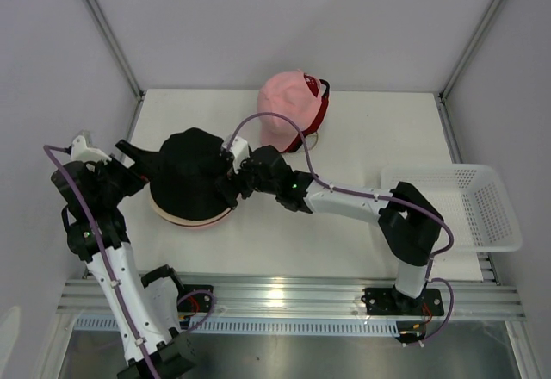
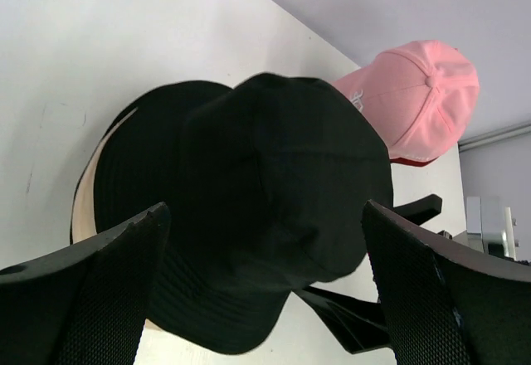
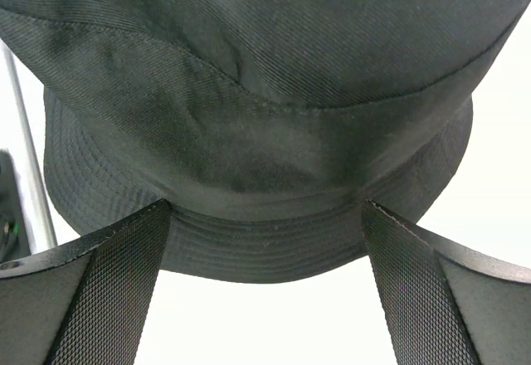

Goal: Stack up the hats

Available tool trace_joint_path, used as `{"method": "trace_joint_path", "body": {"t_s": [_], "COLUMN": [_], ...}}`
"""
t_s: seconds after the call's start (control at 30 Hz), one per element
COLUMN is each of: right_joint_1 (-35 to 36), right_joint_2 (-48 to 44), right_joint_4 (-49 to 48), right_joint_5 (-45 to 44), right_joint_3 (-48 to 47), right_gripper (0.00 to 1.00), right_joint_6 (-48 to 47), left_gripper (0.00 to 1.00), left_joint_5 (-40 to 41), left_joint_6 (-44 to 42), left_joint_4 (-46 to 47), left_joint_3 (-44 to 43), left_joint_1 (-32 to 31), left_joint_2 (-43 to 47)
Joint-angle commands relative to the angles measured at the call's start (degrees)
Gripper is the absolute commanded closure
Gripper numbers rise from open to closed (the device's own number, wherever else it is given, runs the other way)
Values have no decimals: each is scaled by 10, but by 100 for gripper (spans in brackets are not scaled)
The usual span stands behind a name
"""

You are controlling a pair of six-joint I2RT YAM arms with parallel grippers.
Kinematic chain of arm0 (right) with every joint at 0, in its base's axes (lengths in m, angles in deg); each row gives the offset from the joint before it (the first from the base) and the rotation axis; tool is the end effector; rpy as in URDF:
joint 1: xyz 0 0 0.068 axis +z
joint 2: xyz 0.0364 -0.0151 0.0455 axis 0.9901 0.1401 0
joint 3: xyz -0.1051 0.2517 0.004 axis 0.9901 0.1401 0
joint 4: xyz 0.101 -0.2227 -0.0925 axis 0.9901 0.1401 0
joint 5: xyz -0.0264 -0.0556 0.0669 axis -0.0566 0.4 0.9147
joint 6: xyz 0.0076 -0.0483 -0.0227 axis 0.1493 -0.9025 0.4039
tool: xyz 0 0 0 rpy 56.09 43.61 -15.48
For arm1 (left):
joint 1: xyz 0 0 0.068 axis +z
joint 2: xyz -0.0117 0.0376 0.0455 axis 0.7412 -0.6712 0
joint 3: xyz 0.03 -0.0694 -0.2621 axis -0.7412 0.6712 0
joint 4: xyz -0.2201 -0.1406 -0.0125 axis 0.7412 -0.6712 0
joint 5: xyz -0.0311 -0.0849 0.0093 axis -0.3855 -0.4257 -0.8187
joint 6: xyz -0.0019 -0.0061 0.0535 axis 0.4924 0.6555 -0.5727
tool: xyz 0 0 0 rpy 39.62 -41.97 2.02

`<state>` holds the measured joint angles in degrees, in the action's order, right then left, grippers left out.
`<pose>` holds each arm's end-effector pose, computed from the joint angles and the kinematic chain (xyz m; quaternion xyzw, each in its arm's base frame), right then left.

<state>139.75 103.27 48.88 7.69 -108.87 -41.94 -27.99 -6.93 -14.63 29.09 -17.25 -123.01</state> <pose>0.2244 0.3668 0.2639 -0.4347 0.6896 0.3324 0.4743 0.1222 0.0501 0.3729 -0.2355 0.7755 -0.2056 0.5485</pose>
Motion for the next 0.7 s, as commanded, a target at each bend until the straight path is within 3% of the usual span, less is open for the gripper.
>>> {"method": "trace_joint_path", "body": {"t_s": [0.0,0.2,0.43,0.6,0.67], "right_joint_1": [9,5,-83,-226,-260], "right_joint_2": [22,-4,-184,-348,-422], "right_joint_4": [-24,94,281,377,381], "right_joint_5": [-78,-128,-127,-206,-244], "right_joint_3": [-59,-115,-140,-80,-39], "right_gripper": [0,1,1,1,1], "right_joint_6": [41,10,29,102,108], "left_gripper": [0,0,1,1,1], "left_joint_5": [6,9,-80,69,142], "left_joint_6": [-6,2,4,-40,-52], "left_joint_4": [-2,-2,26,-32,-54], "left_joint_3": [-18,-76,-205,-233,-272], "left_joint_1": [-5,-4,-14,-93,-162], "left_joint_2": [-4,-22,-42,-41,-55]}}
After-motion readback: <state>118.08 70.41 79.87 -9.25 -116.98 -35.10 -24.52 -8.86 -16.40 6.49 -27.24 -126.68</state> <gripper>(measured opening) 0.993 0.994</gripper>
